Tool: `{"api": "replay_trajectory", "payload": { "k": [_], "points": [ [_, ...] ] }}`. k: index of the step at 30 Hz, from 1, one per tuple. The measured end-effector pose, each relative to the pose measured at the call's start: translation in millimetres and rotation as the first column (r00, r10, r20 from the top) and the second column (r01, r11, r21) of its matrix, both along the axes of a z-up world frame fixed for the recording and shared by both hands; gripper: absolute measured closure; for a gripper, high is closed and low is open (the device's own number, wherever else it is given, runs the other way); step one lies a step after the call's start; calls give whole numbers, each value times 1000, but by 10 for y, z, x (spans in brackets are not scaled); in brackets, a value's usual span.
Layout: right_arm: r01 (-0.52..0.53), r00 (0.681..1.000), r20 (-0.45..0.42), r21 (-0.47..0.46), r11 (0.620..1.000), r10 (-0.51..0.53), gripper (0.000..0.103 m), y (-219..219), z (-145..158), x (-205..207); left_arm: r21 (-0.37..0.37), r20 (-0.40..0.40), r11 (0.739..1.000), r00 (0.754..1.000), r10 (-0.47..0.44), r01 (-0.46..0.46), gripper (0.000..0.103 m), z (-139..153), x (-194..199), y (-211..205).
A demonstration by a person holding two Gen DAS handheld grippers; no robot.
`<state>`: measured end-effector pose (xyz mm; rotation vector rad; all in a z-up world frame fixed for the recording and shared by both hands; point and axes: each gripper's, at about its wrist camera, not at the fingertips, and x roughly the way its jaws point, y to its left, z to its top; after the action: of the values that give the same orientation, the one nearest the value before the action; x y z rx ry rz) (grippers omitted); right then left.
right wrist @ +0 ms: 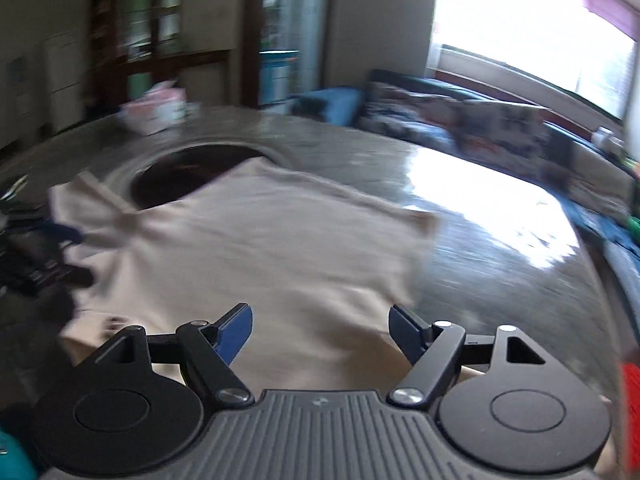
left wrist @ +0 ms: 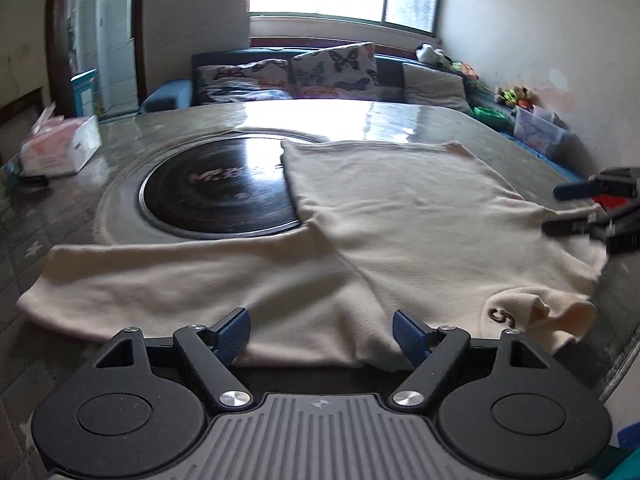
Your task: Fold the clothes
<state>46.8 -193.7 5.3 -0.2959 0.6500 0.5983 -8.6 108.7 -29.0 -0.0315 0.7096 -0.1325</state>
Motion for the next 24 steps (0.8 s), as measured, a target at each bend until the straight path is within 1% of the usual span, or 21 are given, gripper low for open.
{"api": "replay_trajectory", "payload": {
  "k": [1,5,8,10,12,14,16,18,20,21,22,23,24],
  "points": [
    [-37,999,-9,-2,999,37,26,103,-22,-16,-2,3,1000,1000,14,-14,22,7,-19,35],
    [-118,992,-42,-12,993,117,25,351,-144,-52,-13,16,997,997,74,-74,21,57,-84,189],
    [-160,985,-65,-33,987,158,25,488,-241,-97,7,32,985,984,174,-174,21,84,-112,377],
    [-177,982,-72,-45,983,174,25,535,-287,-138,22,32,963,963,267,-268,21,77,-95,542],
    [-180,981,-79,-45,983,176,24,538,-305,-140,40,30,926,927,374,-375,21,61,-66,728],
    [-176,982,-85,-41,984,172,22,524,-303,-131,49,25,885,887,462,-462,21,42,-26,932],
    [-170,982,-90,-40,985,166,21,510,-299,-123,49,20,858,859,512,-512,22,25,10,1085],
    [-169,982,-92,-39,985,165,21,503,-299,-121,46,10,841,842,539,-539,23,4,60,1195],
    [-167,982,-93,-40,985,163,20,499,-298,-118,41,6,833,834,551,-551,29,-17,108,1274],
    [-167,982,-94,-40,985,162,19,497,-297,-116,43,14,835,836,549,-549,39,-17,126,1288],
    [-166,982,-95,-40,985,162,19,497,-299,-114,47,22,837,839,544,-545,45,-15,148,1296],
    [-165,982,-95,-41,985,161,19,498,-301,-113,51,31,839,840,541,-542,56,-11,174,1300],
    [-164,982,-97,-41,986,159,18,498,-304,-110,55,38,840,842,539,-540,73,-6,201,1310]
  ]
}}
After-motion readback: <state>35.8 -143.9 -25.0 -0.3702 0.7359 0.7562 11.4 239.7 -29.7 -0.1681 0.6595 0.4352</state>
